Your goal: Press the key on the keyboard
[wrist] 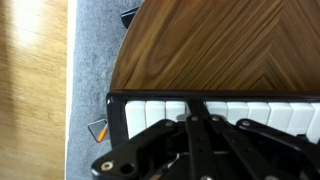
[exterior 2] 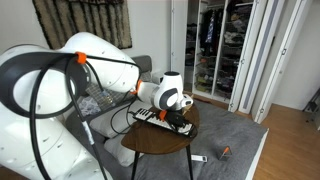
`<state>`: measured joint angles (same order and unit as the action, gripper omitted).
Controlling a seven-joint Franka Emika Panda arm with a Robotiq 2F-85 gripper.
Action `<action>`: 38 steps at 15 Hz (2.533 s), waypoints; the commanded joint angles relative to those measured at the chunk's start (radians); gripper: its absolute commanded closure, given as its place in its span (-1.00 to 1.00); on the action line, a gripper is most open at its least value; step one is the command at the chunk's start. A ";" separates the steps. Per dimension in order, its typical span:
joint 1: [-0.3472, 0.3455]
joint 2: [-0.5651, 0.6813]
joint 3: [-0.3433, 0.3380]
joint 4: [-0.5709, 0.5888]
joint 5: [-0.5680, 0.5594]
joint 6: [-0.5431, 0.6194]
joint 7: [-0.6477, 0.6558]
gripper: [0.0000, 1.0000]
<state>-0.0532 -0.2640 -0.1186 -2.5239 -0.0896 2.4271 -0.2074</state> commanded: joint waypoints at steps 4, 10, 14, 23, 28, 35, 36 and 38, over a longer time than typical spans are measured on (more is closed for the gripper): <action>-0.004 0.028 -0.004 0.015 0.009 0.019 -0.025 1.00; -0.010 -0.003 0.000 0.015 -0.004 0.009 -0.017 1.00; -0.011 -0.029 0.001 0.021 -0.009 0.007 -0.015 1.00; -0.013 -0.076 0.007 0.034 -0.013 -0.008 0.003 0.46; -0.015 -0.098 0.011 0.038 -0.017 -0.016 0.014 -0.20; -0.024 -0.131 0.011 0.031 -0.024 -0.023 0.019 -1.00; -0.026 -0.135 0.011 0.031 -0.024 -0.026 0.021 -1.00; -0.028 -0.141 0.011 0.032 -0.023 -0.031 0.024 -1.00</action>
<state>-0.0658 -0.3715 -0.1184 -2.4837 -0.0916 2.4221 -0.2047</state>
